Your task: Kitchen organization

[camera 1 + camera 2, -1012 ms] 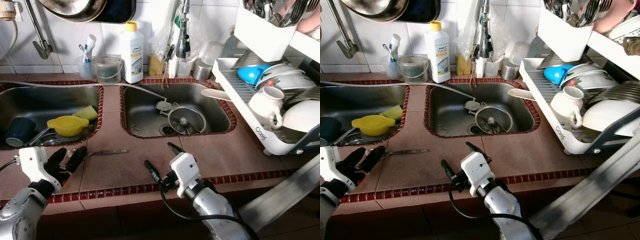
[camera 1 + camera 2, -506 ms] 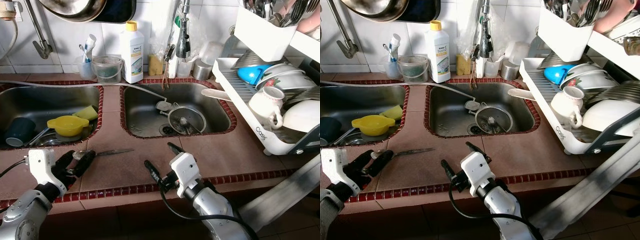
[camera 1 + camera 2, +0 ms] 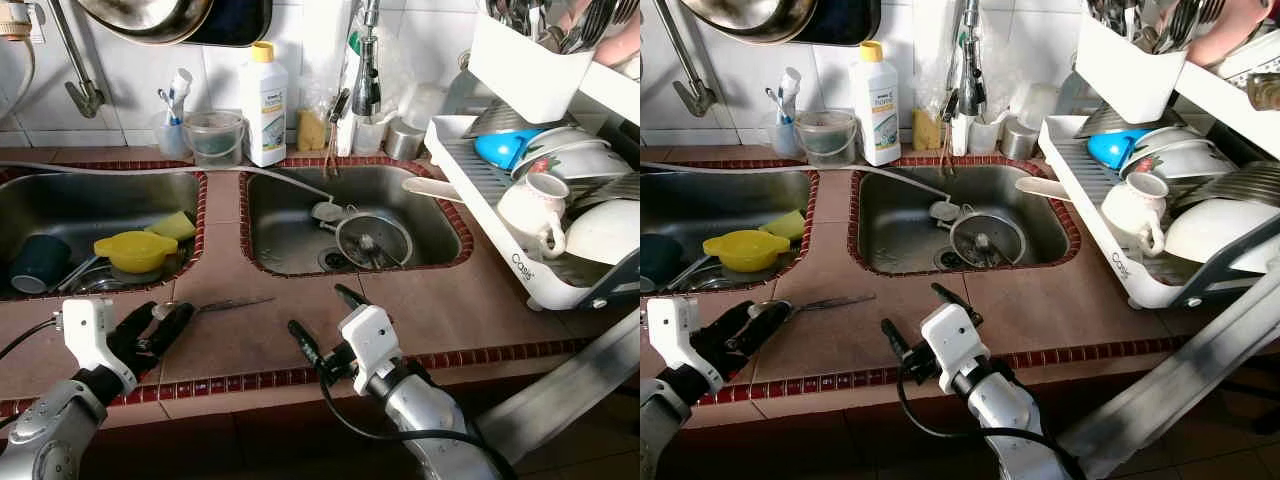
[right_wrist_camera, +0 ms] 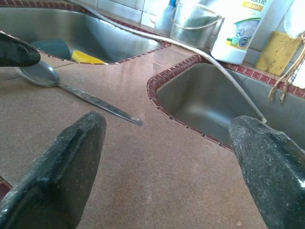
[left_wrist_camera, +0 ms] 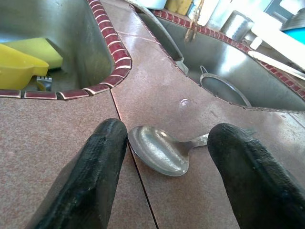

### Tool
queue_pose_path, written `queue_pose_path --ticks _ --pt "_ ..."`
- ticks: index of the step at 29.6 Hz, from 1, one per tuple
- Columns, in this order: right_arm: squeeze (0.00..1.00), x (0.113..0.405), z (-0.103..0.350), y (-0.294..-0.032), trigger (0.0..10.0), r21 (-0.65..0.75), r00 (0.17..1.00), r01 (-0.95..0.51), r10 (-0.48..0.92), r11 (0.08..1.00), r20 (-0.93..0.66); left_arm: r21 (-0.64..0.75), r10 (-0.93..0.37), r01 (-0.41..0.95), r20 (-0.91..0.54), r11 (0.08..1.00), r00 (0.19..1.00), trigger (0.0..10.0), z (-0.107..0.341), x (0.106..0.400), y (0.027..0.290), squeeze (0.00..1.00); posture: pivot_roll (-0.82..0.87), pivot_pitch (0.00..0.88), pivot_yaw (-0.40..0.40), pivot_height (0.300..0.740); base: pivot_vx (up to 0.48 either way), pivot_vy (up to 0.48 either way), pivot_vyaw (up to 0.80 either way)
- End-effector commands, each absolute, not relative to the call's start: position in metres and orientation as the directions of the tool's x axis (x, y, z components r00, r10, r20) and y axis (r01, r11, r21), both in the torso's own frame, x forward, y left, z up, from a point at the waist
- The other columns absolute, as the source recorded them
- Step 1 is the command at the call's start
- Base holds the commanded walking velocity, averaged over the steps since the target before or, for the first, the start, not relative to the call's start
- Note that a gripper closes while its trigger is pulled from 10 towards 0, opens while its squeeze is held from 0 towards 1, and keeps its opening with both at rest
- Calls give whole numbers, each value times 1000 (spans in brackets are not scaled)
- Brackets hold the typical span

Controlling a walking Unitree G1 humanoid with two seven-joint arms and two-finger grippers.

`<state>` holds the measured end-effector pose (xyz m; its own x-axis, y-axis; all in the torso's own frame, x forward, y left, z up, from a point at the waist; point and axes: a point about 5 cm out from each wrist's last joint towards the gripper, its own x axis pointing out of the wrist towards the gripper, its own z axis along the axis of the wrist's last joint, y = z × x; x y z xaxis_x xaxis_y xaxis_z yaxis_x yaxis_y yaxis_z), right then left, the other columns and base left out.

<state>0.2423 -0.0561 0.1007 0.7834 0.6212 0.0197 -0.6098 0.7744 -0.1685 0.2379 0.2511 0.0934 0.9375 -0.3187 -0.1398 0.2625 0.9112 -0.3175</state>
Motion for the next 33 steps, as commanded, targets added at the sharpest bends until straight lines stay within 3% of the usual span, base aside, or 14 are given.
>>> queue_pose_path --ticks 1,8,12,33 --pt "0 243 105 -56 10000 -173 787 -601 616 780 42 -297 -330 279 -139 913 933 0 97 238 250 0 -68 32 -33 740 0 0 0" --pt "0 241 105 -55 10000 -149 787 -604 616 783 43 -297 -343 292 -135 909 930 0 97 240 249 0 -69 28 -31 740 0 0 0" --pt "0 237 102 -54 10000 -48 779 -625 626 779 19 -297 -348 298 -132 907 928 0 98 241 248 0 -70 28 -32 740 0 0 0" --pt "0 233 101 -54 10000 -57 742 -669 670 741 -10 -301 -347 297 -126 906 929 0 99 239 248 0 -64 46 -39 740 0 0 0"
